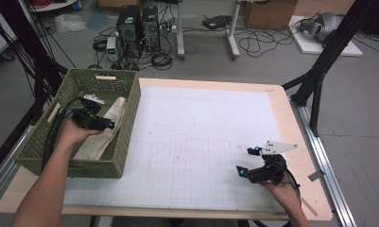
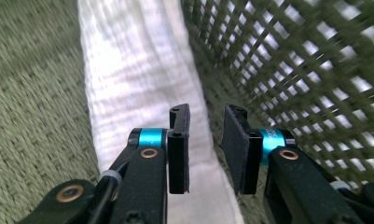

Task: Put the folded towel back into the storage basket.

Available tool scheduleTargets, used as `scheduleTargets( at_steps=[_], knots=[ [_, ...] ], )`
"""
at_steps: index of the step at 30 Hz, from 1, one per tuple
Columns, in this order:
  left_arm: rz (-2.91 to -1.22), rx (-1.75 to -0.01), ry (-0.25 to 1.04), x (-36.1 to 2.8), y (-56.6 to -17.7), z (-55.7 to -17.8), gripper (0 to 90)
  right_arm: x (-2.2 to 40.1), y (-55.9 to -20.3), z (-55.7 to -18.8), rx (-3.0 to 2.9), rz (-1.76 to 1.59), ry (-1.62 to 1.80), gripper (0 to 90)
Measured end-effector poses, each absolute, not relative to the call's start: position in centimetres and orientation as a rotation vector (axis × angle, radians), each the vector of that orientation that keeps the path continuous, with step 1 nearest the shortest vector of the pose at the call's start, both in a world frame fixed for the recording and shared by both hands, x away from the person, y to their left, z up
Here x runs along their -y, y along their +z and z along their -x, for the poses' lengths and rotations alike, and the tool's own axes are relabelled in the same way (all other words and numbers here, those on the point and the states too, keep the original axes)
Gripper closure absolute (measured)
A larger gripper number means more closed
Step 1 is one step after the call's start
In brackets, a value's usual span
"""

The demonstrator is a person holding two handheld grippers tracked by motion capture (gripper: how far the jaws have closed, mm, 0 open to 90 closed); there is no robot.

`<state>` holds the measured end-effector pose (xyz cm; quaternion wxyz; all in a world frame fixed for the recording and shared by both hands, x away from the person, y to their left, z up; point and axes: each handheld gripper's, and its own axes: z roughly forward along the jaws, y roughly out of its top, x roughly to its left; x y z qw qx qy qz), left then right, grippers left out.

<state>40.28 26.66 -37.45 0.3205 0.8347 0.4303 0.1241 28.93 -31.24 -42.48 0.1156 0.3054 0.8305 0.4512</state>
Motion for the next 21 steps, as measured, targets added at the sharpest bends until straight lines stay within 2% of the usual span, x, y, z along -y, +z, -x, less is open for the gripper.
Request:
scheduleTargets(
  at_steps=[21],
  knots=[
    [-1.968, -0.984, 0.418, -27.1, -33.2, -35.6, 55.5, 30.9, -42.1, -28.9, -2.421, -0.877, 1.333, 12.5]
  ],
)
